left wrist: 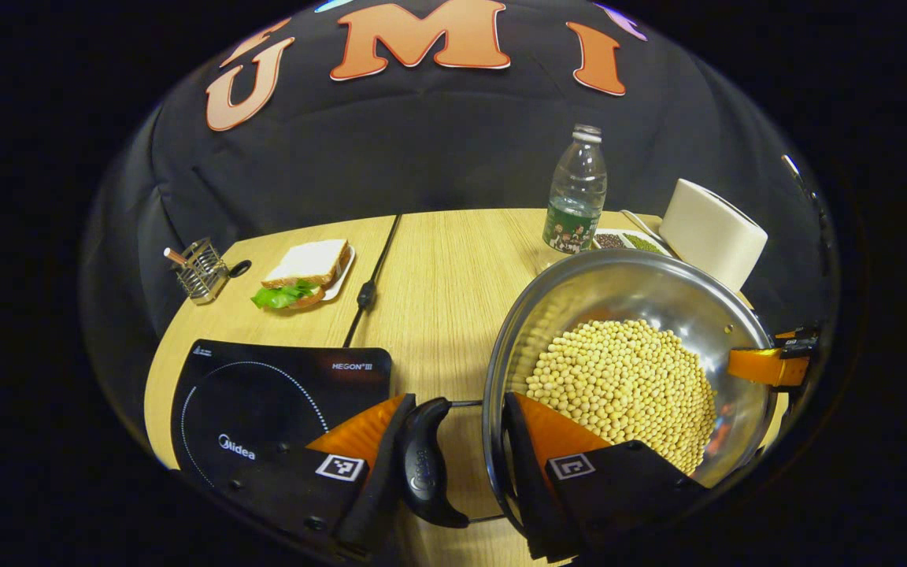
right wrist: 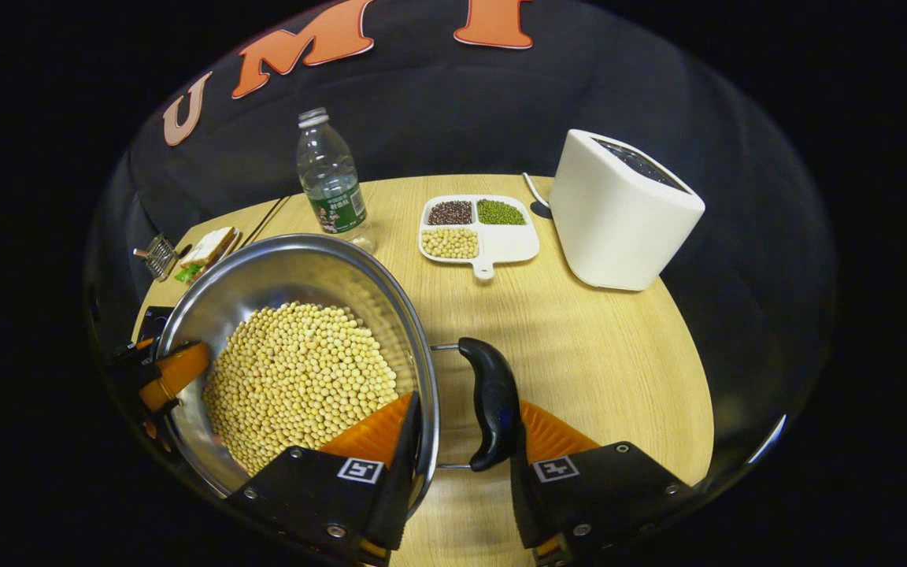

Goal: First push the handle of the pot to place it horizontally, then grasp the pot with both hands and set it on the induction cooktop.

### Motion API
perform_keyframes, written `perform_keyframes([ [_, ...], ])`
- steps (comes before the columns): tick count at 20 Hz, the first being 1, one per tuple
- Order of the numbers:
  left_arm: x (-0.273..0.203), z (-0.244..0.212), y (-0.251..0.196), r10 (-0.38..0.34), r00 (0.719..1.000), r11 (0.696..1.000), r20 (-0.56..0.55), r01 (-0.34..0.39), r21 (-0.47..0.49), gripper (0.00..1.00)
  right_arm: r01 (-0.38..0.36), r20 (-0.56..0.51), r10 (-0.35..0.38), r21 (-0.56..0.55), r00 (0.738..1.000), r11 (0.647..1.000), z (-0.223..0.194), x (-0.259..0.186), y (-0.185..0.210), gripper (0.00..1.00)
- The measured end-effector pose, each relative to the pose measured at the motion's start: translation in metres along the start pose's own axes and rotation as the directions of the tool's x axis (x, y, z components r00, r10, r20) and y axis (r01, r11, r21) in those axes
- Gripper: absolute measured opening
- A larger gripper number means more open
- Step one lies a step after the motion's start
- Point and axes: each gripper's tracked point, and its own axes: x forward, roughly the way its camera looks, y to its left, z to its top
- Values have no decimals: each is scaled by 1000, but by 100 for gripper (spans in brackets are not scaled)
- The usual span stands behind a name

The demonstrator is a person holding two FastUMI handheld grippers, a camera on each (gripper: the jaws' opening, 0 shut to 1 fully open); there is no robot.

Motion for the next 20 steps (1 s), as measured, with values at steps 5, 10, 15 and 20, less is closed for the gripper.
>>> perform_keyframes([
  [5, -22, 4, 19, 16, 1000, 1000, 13, -16, -9, 68, -2, 15, 2, -31, 1000, 1000, 8, -4, -2, 54],
  [10, -55, 12, 69, 57, 997, 998, 44, -55, -42, 70, -26, 52, 30, -68, 998, 997, 10, 2, 0, 54],
  [15, -86, 7, 137, 119, 991, 990, 57, -114, -83, 67, -69, 61, 76, -115, 995, 991, 18, 8, -1, 54],
  [20, -115, -1, 202, 199, 979, 972, 51, -191, -138, 70, -123, 65, 135, -164, 989, 979, 27, 21, -8, 54],
])
